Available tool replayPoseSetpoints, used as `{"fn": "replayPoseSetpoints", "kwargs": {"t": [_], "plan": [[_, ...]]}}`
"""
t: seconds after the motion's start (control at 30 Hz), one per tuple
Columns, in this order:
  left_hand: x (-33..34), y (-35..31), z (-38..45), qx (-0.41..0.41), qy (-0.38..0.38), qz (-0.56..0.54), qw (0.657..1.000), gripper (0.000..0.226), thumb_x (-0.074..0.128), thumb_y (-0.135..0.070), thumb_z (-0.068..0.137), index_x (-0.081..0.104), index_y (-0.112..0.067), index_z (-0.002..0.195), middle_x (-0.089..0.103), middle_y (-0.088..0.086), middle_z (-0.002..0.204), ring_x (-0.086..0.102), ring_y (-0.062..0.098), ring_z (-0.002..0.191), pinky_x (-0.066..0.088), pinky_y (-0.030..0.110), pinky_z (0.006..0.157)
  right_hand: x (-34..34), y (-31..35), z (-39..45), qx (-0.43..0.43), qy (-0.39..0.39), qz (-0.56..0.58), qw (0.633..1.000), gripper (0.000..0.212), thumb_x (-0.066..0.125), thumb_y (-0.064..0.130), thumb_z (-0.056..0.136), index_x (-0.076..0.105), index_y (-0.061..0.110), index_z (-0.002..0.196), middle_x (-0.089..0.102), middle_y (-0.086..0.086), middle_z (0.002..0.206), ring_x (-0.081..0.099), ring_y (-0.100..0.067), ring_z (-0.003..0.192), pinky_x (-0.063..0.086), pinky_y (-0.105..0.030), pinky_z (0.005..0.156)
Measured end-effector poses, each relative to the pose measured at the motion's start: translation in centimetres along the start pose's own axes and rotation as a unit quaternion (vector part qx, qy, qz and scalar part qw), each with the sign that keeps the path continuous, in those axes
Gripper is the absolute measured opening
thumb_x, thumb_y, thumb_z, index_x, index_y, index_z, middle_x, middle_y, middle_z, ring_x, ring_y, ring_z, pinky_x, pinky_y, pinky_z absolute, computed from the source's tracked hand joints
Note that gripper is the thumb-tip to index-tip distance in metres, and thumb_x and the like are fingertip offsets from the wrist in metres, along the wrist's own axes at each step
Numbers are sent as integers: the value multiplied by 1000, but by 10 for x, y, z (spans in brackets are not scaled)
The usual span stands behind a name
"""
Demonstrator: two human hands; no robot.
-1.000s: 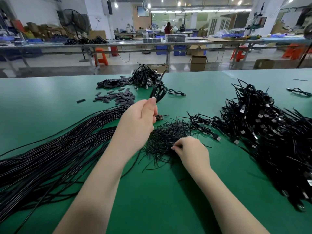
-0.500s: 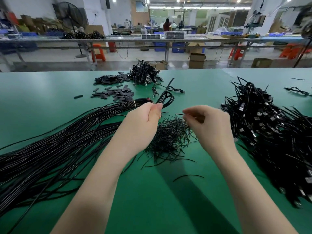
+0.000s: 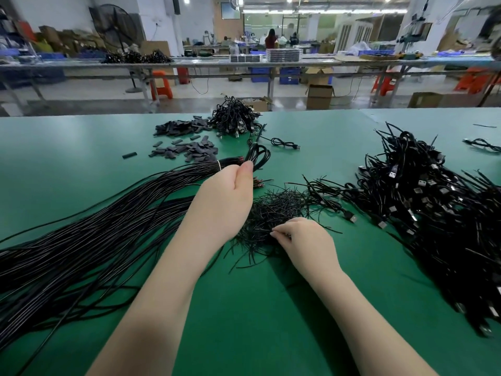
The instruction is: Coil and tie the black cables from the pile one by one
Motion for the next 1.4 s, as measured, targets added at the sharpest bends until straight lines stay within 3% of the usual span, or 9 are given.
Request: {"fn": "replayPoseSetpoints", "kwargs": {"t": [0.13,0.3,0.4,0.53,0.7,0.83,0.97,1.1,1.4], "plan": [[1,3,1,-6,4,-16,1000,54,30,-49,99,48,0,85,41,-7,59,39,11,53,35,32,57,-3,-1,0,-24,-8,-29,999,22,57,40,94,73,36,108,68,10,105,58,-16,101,48,-28,78],[10,3,0,-45,100,-71,991,31,32,-52,76,35,-21,72,30,-12,56,28,11,54,30,38,64,-6,1,-2,-40,-41,-34,998,20,58,42,92,73,35,103,66,12,103,57,-16,97,46,-28,77],[11,1,-2,0,107,-15,994,36,31,-47,92,36,-16,74,35,-12,59,31,7,52,33,33,61,-2,2,-1,-36,-28,-19,999,18,60,43,91,73,35,102,66,12,103,55,-16,100,46,-28,77],[1,-3,-2,41,46,45,997,47,24,-49,102,49,-13,85,48,-5,67,43,6,56,39,32,58,-7,4,-2,-45,-62,-21,997,15,61,39,91,72,30,94,67,10,96,56,-18,93,46,-30,74],[-13,3,2,20,-23,9,999,41,30,-47,102,53,-20,82,63,11,81,57,22,68,50,39,72,-15,-7,1,31,-62,148,987,9,61,33,92,66,30,86,67,14,81,61,-9,80,50,-29,67],[-16,7,3,5,-34,-15,999,39,36,-49,100,58,-28,76,66,13,84,64,26,78,52,41,78,-30,-12,5,70,-82,320,941,7,66,21,91,69,27,90,68,15,78,61,4,72,44,-9,65],[-14,6,2,4,-14,-10,1000,40,34,-48,100,58,-25,79,59,8,73,57,20,66,51,41,74,-48,-12,8,75,-78,336,936,17,69,17,87,74,25,101,68,16,74,59,7,63,42,-6,60],[-7,0,0,18,19,30,999,46,28,-46,102,54,-10,88,50,-4,68,44,11,59,40,35,61,-75,5,5,7,-109,279,954,13,71,14,87,77,23,95,65,16,76,55,10,65,38,-3,59],[14,-12,-9,78,66,198,975,36,28,-43,103,41,-16,82,50,-1,70,53,24,67,32,36,54,-128,55,-16,-196,-174,189,947,19,72,-1,77,68,18,75,56,23,72,50,10,74,37,-4,66]]}}
Point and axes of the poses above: each hand's wrist, its own z-axis towards the middle knuckle, its own x-axis out of the palm, y = z × x, the point moved 5 cm from there along z, towards the middle knuckle
